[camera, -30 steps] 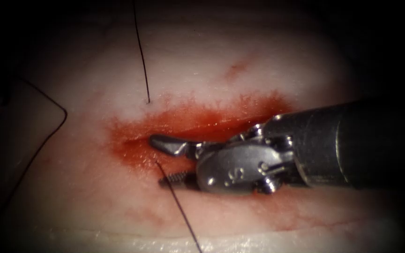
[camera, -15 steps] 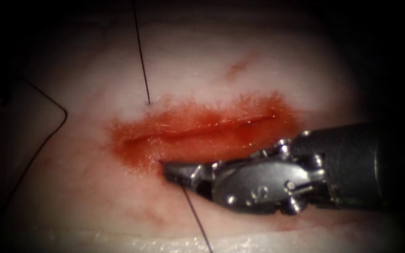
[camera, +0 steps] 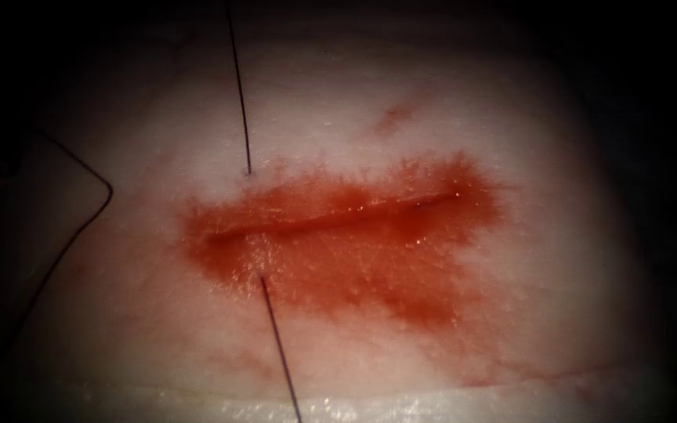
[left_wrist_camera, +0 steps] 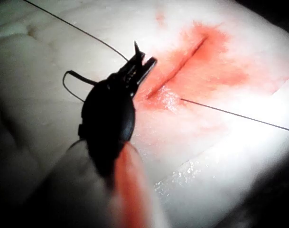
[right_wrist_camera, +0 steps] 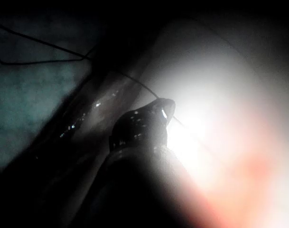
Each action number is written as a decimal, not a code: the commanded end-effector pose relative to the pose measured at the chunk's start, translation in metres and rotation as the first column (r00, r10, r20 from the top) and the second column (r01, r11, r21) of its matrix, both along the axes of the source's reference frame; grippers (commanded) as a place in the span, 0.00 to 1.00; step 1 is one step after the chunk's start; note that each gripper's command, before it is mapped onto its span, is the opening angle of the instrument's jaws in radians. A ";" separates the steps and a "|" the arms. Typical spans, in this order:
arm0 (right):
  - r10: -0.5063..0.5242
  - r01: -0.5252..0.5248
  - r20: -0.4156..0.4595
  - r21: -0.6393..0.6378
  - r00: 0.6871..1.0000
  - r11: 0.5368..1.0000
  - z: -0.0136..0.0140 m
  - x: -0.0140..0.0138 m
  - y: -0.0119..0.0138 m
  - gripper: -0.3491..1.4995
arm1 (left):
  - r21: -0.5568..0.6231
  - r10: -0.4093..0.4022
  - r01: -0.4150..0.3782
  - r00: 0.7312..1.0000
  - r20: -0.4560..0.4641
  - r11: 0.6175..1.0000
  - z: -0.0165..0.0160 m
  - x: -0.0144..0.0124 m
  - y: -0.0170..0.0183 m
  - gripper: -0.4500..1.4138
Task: Wound Closure
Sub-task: Grasp suture with right hand near the wound and pull away to lengthen working end. Repeat until only a short tail remains.
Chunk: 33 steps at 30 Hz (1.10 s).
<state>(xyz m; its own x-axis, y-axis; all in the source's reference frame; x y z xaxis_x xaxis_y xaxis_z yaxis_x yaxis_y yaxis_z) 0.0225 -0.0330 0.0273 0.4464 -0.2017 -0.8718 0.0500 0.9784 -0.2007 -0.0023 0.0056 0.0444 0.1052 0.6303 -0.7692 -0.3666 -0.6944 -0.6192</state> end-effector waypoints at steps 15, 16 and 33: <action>0.028 -0.030 -0.040 -0.047 0.999 0.998 0.0014 0.0010 0.0045 0.98 | -0.001 0.002 -0.002 1.000 0.003 1.000 0.0006 -0.0005 -0.0001 0.00; 0.031 -0.033 -0.039 -0.042 0.999 0.999 0.0019 0.0009 0.0056 0.98 | -0.001 0.002 -0.002 1.000 0.003 1.000 0.0006 -0.0005 -0.0001 0.00; 0.076 -0.076 -0.006 -0.079 0.997 0.994 0.0105 0.0052 0.0141 0.98 | -0.001 0.002 -0.002 1.000 0.003 1.000 0.0006 -0.0005 -0.0002 0.00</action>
